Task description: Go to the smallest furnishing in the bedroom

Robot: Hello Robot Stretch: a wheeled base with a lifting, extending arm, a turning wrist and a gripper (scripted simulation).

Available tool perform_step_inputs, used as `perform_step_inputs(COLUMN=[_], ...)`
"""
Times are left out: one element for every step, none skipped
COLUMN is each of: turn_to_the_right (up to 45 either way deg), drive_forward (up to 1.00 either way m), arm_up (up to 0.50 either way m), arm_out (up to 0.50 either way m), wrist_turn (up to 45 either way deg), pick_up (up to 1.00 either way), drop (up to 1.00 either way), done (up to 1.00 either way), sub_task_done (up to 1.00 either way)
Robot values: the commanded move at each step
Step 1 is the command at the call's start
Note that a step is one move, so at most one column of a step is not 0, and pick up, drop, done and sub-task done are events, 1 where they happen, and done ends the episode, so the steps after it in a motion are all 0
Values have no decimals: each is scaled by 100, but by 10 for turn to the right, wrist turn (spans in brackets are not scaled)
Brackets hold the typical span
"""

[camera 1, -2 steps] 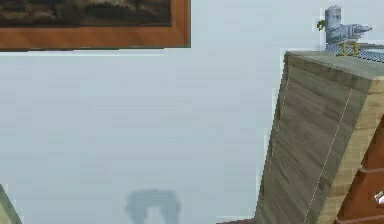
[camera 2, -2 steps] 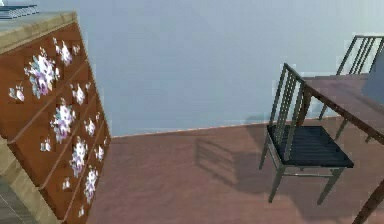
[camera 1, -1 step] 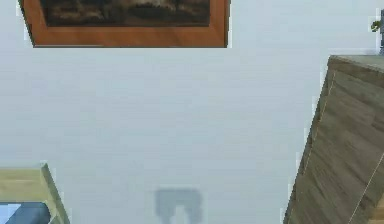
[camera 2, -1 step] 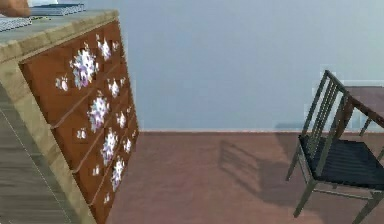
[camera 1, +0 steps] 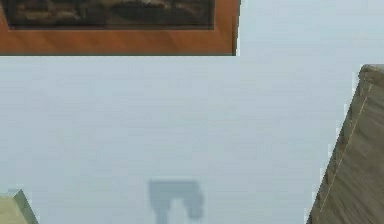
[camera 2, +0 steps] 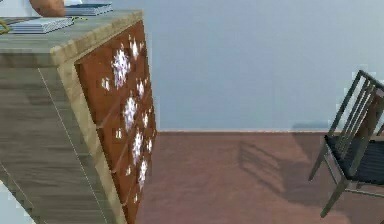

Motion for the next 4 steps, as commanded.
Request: perform_step_inputs(turn_to_the_right=[450,450,450,450], drive_forward=[0,0,0,0], arm_up=[0,0,0,0], arm_out=[0,0,0,0], wrist_turn=[0,0,0,0], pick_up=[0,0,0,0], drop=[0,0,0,0], done=[0,0,0,0], sub_task_done=[0,0,0,0])
